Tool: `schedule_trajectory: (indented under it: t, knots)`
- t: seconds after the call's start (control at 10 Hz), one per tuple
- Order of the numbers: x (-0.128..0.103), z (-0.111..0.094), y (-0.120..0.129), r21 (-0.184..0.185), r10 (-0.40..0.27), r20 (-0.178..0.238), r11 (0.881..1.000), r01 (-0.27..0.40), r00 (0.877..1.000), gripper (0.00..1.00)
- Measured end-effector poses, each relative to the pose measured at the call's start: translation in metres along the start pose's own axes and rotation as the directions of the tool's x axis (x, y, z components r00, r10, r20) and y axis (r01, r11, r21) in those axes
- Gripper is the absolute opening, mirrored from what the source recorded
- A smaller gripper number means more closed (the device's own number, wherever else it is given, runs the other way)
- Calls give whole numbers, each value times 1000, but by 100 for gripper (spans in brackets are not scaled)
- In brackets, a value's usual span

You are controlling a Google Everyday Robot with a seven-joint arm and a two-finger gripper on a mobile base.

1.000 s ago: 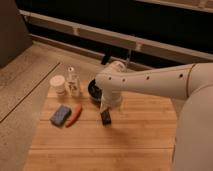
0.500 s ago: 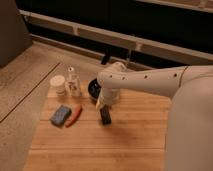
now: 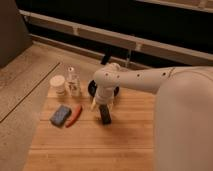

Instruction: Place the eraser on the white sponge

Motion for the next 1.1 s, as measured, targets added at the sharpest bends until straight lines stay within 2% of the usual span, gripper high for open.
schedule_trajectory:
  t: [0.3, 0.4, 0.7, 1.0, 1.1]
  knots:
    - [5, 23, 4, 41, -16, -82, 999, 20, 996, 65]
    - [5, 25, 4, 52, -19, -93, 998, 24, 995, 62]
    - [-2, 22, 3, 93, -30, -83, 995, 38, 996, 33]
    - [-10, 9, 7, 120, -39, -43, 992, 44, 998, 4]
    - [-9, 8, 13, 123, -43, -43, 991, 48, 998, 0]
